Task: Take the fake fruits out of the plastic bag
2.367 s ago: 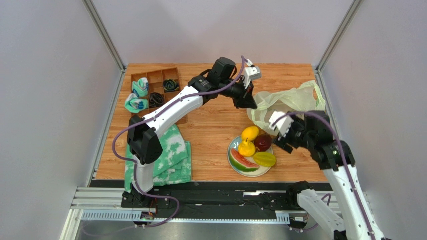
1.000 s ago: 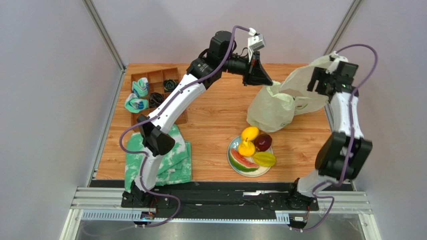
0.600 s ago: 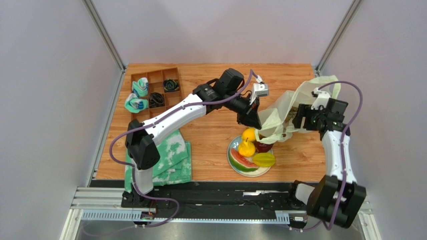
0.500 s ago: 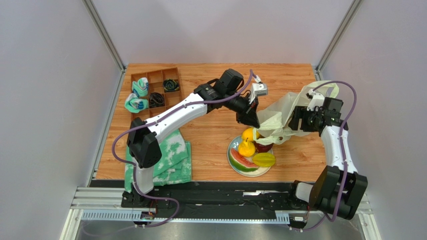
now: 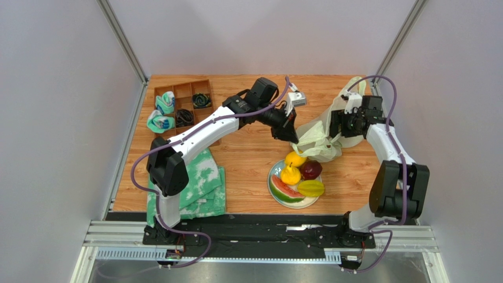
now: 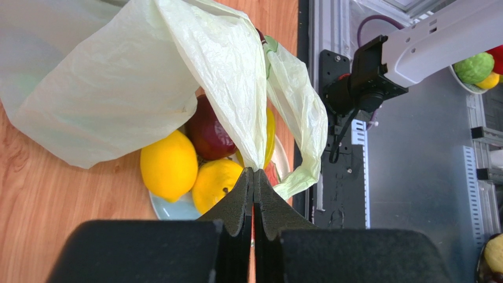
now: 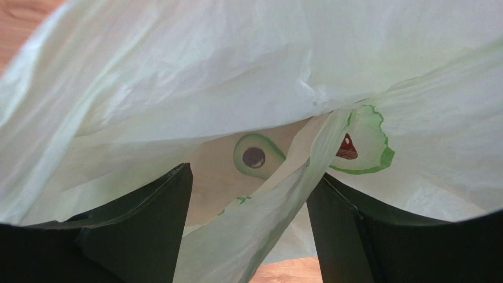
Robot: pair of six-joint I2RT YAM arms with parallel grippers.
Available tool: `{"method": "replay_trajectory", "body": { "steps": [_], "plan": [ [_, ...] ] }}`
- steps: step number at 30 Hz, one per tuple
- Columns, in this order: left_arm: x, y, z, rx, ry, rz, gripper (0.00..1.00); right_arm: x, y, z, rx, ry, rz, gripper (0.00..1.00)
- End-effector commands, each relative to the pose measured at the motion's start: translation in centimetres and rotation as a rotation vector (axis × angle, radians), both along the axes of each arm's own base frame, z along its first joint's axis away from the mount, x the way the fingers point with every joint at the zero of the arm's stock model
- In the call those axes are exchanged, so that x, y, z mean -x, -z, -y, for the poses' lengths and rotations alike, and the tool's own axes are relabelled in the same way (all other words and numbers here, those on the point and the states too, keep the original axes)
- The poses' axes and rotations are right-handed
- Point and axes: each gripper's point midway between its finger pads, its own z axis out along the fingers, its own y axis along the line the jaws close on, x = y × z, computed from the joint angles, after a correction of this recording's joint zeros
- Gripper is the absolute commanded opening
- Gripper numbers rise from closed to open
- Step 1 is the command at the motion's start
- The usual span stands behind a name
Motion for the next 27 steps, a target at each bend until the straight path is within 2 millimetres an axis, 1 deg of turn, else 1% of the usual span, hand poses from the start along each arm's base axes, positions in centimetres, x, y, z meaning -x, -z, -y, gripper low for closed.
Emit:
{"method": "replay_trajectory", "body": {
  "steps": [1, 3, 5, 6, 7, 9, 10, 12, 13, 14, 15, 16, 17, 18, 19, 20, 22, 23, 25, 26, 27],
  "plan": [
    [-0.8, -2.7, -0.7, 0.057, -0.008, 0.065, 0.0, -3.0, -2.8, 0.1, 0.038, -0.003, 0.091, 0.72],
    [-0.9, -2.2, -0.7, 0.047, -0.012, 0.049, 0.0, -3.0, -3.5, -1.1, 0.052, -0.068, 0.112, 0.73],
    [-0.9, -2.0, -0.6, 0.048, -0.011, 0.038, 0.0, -2.2, -2.5, -1.5, 0.097, -0.099, 0.072, 0.73],
    [-1.0, -2.0, -0.6, 0.049, -0.012, 0.036, 0.0, -1.7, -1.9, -1.4, 0.123, -0.108, 0.042, 0.72],
    [-1.2, -2.3, -0.5, 0.057, -0.011, 0.044, 0.0, -0.3, -0.8, -0.5, 0.175, -0.105, -0.026, 0.71],
    [-1.7, -2.6, -0.5, 0.062, -0.023, 0.058, 0.0, 1.5, 0.1, 0.8, 0.229, -0.09, -0.082, 0.69],
    [-2.1, -2.9, -0.5, 0.066, -0.032, 0.065, 0.0, 3.9, 2.1, 2.0, 0.25, -0.076, -0.157, 0.65],
    [-2.7, -2.8, -0.4, 0.067, -0.036, 0.069, 0.0, 6.6, 3.2, 3.1, 0.246, -0.057, -0.208, 0.6],
    [-3.1, -3.2, -0.5, 0.073, -0.042, 0.076, 0.0, 8.6, 2.9, 4.1, 0.241, -0.024, -0.228, 0.56],
    [-3.2, -2.8, -0.5, 0.059, -0.046, 0.068, 0.0, 10.9, 4.2, 4.2, 0.241, -0.029, -0.279, 0.55],
    [-3.3, -2.7, -0.6, 0.052, -0.049, 0.06, 0.0, 12.3, 4.4, 4.7, 0.242, -0.018, -0.298, 0.55],
    [-3.1, -2.5, -0.7, 0.044, -0.045, 0.047, 0.0, 14.1, 4.0, 4.5, 0.248, -0.023, -0.309, 0.55],
    [-3.0, -2.3, -0.9, 0.038, -0.042, 0.038, 0.0, 16.0, 4.9, 4.3, 0.256, -0.047, -0.337, 0.57],
    [-2.8, -2.1, -0.9, 0.032, -0.036, 0.028, 0.0, 17.1, 5.0, 4.2, 0.263, -0.053, -0.351, 0.62],
    [-2.5, -1.5, -1.1, 0.019, -0.03, 0.012, 0.0, 17.6, 4.4, 4.1, 0.28, -0.061, -0.315, 0.64],
    [-2.4, -1.3, -1.2, 0.015, -0.027, 0.005, 0.0, 18.1, 4.7, 4.2, 0.295, -0.073, -0.308, 0.68],
    [-2.1, -0.5, -1.6, -0.013, -0.022, -0.006, 0.0, 18.0, 3.9, 4.4, 0.316, -0.063, -0.272, 0.74],
    [-2.1, -0.1, -1.7, -0.022, -0.016, -0.006, 0.0, 17.5, 2.6, 4.5, 0.334, -0.075, -0.234, 0.75],
    [-2.1, 0.5, -2.3, -0.058, -0.02, 0.013, 0.0, 17.1, 0.9, 4.6, 0.347, -0.094, -0.21, 0.77],
    [-2.1, 0.6, -2.4, -0.067, -0.02, 0.022, 0.0, 16.2, -1.2, 4.9, 0.372, -0.098, -0.155, 0.78],
    [-1.9, 0.6, -2.8, -0.079, -0.019, 0.023, 0.0, 16.3, -2.0, 4.9, 0.387, -0.13, -0.14, 0.79]
  ]
}}
